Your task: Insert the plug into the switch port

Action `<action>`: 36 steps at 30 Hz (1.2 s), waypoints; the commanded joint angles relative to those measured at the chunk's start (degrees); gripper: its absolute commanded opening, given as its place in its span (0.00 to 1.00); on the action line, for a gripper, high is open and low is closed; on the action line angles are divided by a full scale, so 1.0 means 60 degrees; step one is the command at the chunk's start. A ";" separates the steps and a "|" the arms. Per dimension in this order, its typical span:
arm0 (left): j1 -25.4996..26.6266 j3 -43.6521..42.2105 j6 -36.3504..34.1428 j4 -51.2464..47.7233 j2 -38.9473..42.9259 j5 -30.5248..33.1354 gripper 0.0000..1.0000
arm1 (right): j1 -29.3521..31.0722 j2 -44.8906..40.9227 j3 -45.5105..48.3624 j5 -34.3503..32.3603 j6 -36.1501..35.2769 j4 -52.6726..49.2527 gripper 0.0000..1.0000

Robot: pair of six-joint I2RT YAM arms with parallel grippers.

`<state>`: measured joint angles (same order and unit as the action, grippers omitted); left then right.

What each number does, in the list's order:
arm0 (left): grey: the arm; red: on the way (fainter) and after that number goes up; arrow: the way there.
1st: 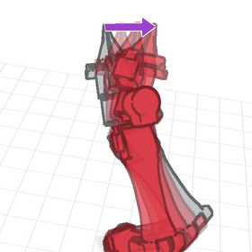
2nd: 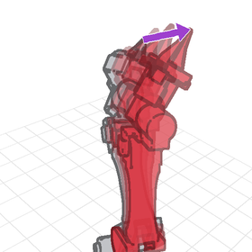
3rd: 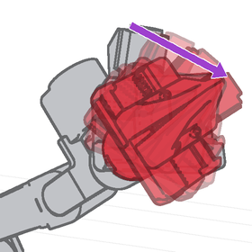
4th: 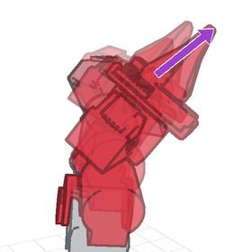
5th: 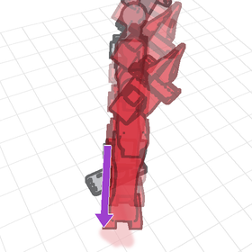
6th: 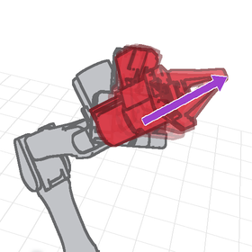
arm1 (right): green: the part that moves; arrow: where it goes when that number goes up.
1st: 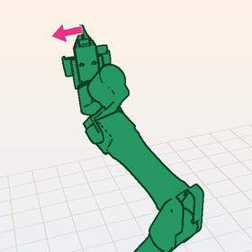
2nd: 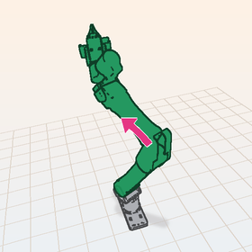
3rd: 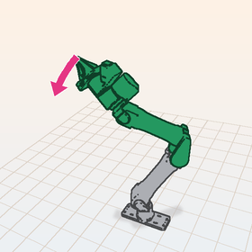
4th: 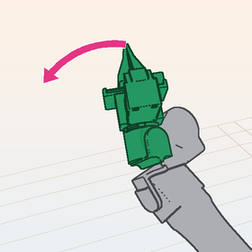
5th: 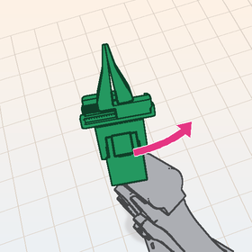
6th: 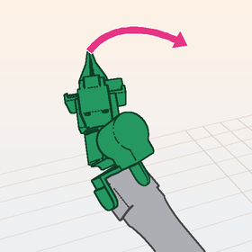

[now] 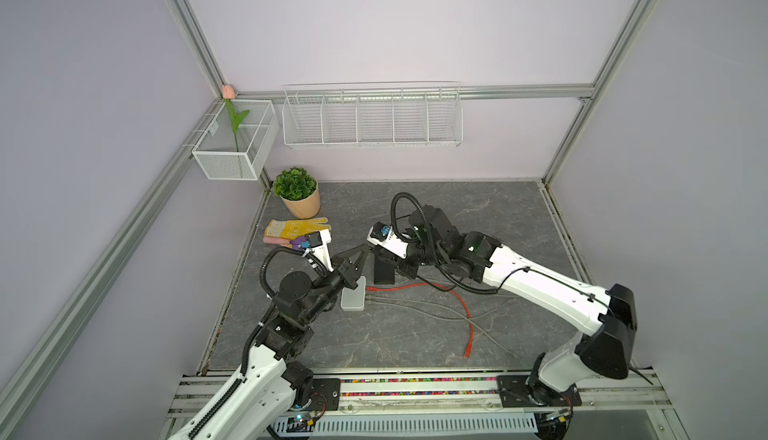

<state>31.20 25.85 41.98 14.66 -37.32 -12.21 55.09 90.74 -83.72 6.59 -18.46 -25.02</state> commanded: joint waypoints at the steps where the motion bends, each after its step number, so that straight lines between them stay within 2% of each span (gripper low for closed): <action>1: 0.0044 -0.0059 0.0011 0.0006 0.0137 0.0066 0.00 | 0.0082 0.0140 -0.0255 -0.0184 -0.0139 -0.0146 0.21; 6: 0.0045 -0.0060 -0.0053 -0.0112 0.0225 0.0141 0.00 | 0.0104 0.0046 -0.0226 -0.0271 -0.0126 -0.0174 0.09; 9: 0.0044 -0.0045 -0.0067 -0.0297 0.0218 0.0250 0.03 | 0.0105 -0.0106 -0.0123 -0.0398 -0.0183 -0.0142 0.07; 12: 0.0052 0.0080 -0.0123 -0.0843 0.0180 0.0555 0.32 | 0.0078 -0.0195 -0.0059 -0.0714 -0.0441 -0.0270 0.07; 15: 0.0051 0.0336 -0.0377 -0.1629 0.0138 0.0936 0.44 | -0.0128 -0.0110 -0.0108 -0.1042 -0.0746 -0.0700 0.07; 19: 0.0031 0.0545 -0.0604 -0.2296 -0.0063 0.1303 0.48 | -0.0708 0.0132 -0.0280 -0.1084 -0.1001 -0.1586 0.07; 23: -0.0125 0.0614 -0.0667 -0.2432 -0.0806 0.1192 0.49 | -0.1284 0.0362 -0.0122 -0.1014 -0.1214 -0.2186 0.07; 29: -0.1042 0.0922 -0.0692 -0.1748 -0.3427 0.0213 0.51 | -0.1873 0.1341 -0.0128 -0.0928 -0.1431 -0.2847 0.07; 36: -0.1260 0.1806 -0.1083 -0.1477 -0.5795 0.0219 0.52 | -0.2097 0.2923 -0.0441 -0.1122 -0.1619 -0.3267 0.07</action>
<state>24.18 32.91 37.39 3.60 -69.32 -9.93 43.31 106.17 -84.66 -0.10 -26.44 -41.54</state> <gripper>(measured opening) 0.519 0.085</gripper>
